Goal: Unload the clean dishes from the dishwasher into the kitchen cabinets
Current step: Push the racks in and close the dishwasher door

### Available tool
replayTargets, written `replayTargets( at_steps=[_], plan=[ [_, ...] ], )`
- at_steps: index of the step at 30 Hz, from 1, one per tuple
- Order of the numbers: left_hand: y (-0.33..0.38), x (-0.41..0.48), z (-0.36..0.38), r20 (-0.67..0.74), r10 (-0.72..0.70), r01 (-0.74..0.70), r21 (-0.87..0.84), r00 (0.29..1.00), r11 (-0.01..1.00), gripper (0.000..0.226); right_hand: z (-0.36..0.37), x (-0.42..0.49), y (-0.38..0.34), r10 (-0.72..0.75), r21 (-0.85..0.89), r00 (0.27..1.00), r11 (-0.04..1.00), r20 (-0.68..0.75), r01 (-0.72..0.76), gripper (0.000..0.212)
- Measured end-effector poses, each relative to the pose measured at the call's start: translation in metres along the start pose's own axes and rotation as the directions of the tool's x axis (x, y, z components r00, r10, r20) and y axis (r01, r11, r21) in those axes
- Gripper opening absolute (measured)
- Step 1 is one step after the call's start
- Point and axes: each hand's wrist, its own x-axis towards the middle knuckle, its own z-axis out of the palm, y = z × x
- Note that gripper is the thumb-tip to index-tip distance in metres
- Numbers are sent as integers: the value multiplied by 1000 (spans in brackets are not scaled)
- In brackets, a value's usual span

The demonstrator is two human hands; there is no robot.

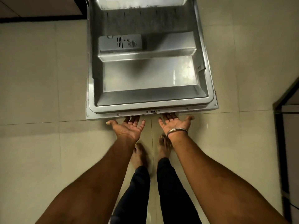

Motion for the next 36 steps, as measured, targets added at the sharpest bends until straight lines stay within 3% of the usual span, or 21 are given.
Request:
replayTargets(
  at_steps=[16,26,36],
  plan=[
    [38,-185,137,6,31,-31,69,1000,997,102,132,-170,-27,-63,-114,998,992,-2,62,95],
    [62,-243,234,-34,86,-81,123,996,989,81,227,-221,-45,-144,-119,990,983,5,144,79],
    [94,-277,331,24,193,-194,154,981,969,80,333,-252,-72,-178,-113,982,976,64,184,70]
  ],
)
